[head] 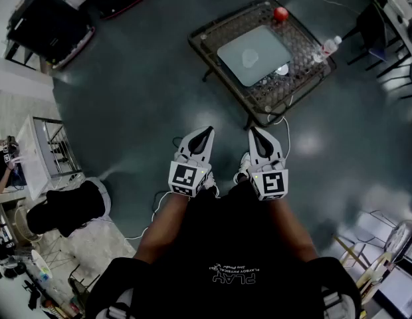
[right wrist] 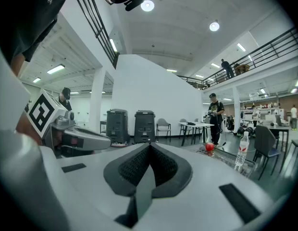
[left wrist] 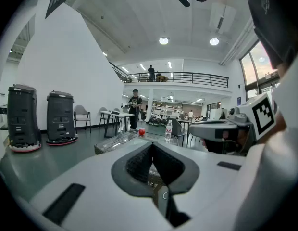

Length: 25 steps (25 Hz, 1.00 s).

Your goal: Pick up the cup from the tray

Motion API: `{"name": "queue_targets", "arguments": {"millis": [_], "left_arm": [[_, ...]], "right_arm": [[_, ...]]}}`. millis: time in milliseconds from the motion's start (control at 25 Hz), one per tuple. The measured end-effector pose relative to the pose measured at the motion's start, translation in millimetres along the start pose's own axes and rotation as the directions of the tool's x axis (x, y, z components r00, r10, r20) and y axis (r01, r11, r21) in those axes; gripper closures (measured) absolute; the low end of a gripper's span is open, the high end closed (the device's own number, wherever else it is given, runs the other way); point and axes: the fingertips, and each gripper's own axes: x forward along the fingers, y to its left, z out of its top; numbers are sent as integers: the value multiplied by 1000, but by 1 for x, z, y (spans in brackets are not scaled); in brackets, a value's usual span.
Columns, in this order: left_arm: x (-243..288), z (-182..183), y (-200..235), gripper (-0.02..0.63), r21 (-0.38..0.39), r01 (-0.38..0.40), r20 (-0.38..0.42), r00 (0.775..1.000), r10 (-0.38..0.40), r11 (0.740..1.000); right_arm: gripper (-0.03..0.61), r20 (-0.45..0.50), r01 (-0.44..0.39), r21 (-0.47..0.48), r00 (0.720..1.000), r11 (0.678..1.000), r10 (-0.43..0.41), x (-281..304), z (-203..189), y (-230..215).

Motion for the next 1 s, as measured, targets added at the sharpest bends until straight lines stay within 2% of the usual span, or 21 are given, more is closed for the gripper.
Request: {"name": "queue_targets", "arguments": {"millis": [400, 760, 1000], "left_arm": [[15, -7, -19, 609, 48, 17, -25, 1000, -16, 999], [29, -14, -22, 609, 57, -24, -56, 998, 27, 998], [47, -9, -31, 609, 60, -25, -58, 998, 29, 998]], "right_arm": [[572, -48, -10, 4, 999, 1000, 10, -4, -16, -12], [571, 17, -1, 18, 1000, 1000, 1, -9, -13, -31], [571, -5, -30, 24, 1000, 999, 30, -6, -18, -47]]}}
